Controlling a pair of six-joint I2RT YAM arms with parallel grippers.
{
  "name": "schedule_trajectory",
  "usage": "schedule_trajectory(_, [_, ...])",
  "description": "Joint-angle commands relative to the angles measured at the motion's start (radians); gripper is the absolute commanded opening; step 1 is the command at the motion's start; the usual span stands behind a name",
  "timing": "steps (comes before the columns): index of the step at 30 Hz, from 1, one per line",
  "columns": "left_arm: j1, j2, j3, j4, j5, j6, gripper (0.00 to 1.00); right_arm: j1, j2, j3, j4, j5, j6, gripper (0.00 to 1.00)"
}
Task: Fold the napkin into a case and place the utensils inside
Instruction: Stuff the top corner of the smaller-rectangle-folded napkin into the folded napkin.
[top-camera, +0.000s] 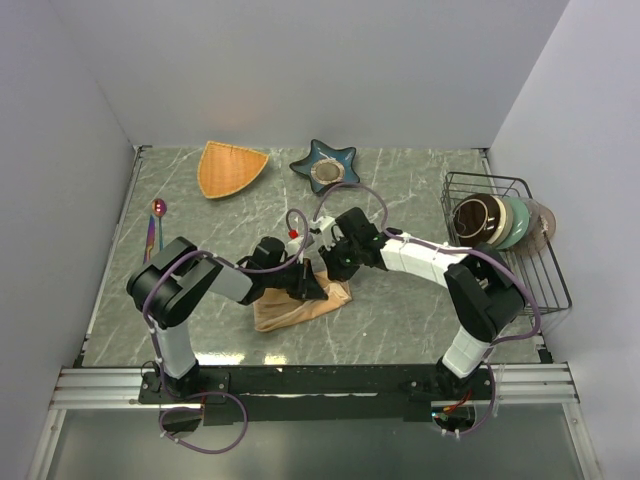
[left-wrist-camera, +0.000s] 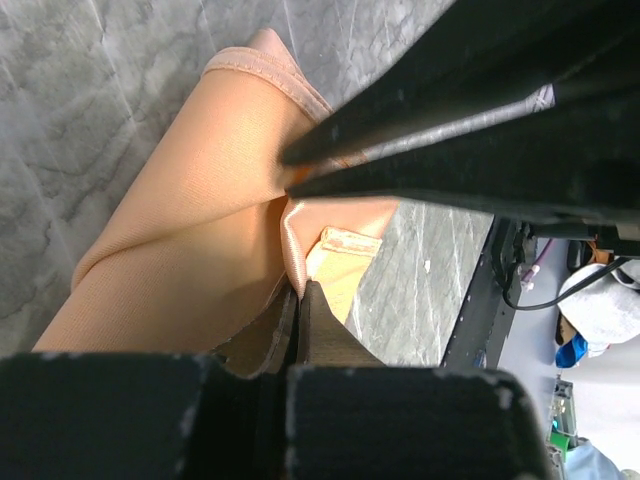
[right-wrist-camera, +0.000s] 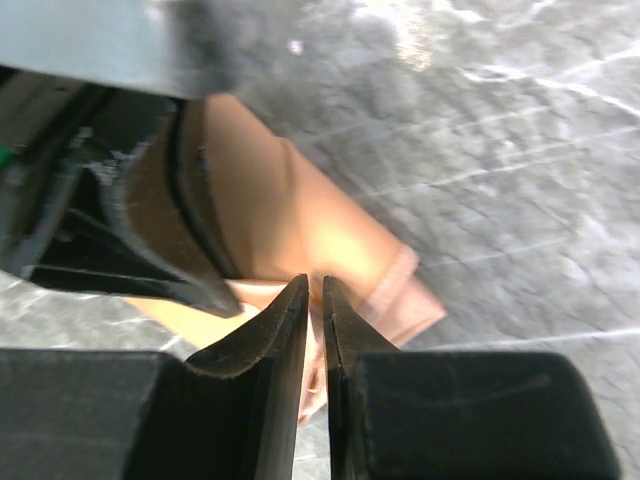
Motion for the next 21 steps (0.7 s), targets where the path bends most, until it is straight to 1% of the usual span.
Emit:
schedule_trajectory(1, [0.006,0.023,-0.011,0.03,0.015,-0.017,0.01,0.025,-0.029,0.023,0.027,0.085,-0.021,0.19])
schedule_trajectory(8, [0.022,0.031,-0.011,0.021,0.032,-0.027,0.01,0.065,-0.003,0.038,0.004,0.127,-0.027,0.2])
schedule_trajectory(12, [0.031,0.038,-0.013,0.024,0.035,-0.032,0.01,0.082,0.014,0.05,-0.002,0.166,-0.029,0.23])
schedule_trajectory(21, [0.046,0.055,-0.011,0.021,0.047,-0.03,0.01,0.117,0.075,0.093,-0.036,0.242,-0.012,0.25])
